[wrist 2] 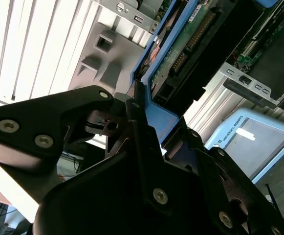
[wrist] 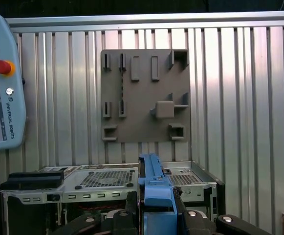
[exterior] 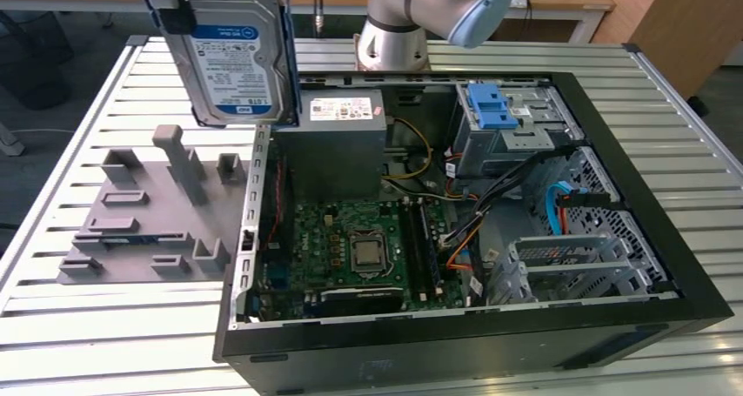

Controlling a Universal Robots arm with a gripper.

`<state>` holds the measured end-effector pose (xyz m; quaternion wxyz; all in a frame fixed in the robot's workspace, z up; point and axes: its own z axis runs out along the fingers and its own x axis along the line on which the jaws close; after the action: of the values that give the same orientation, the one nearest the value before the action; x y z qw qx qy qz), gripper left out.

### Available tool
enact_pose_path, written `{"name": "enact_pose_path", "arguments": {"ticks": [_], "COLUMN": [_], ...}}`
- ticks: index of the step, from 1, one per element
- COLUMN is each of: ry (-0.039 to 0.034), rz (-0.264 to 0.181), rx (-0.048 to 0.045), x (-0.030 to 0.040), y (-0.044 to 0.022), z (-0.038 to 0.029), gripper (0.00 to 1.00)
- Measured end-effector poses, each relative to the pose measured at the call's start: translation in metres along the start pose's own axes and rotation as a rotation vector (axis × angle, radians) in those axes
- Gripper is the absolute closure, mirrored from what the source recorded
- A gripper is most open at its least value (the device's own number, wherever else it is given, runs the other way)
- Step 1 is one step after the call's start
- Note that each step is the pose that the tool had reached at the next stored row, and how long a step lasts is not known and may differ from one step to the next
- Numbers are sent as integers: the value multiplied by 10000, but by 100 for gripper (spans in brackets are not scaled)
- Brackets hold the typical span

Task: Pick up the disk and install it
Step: 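Pick up the disk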

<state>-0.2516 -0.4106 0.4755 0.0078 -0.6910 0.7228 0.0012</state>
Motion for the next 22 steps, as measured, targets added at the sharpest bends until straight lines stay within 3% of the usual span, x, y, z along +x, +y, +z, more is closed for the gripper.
{"name": "enact_pose_path", "arguments": {"ticks": [22], "ry": [0], "rz": [1], "rx": [0], "x": [-1], "y": [-205], "z": [2], "gripper": [64]}}
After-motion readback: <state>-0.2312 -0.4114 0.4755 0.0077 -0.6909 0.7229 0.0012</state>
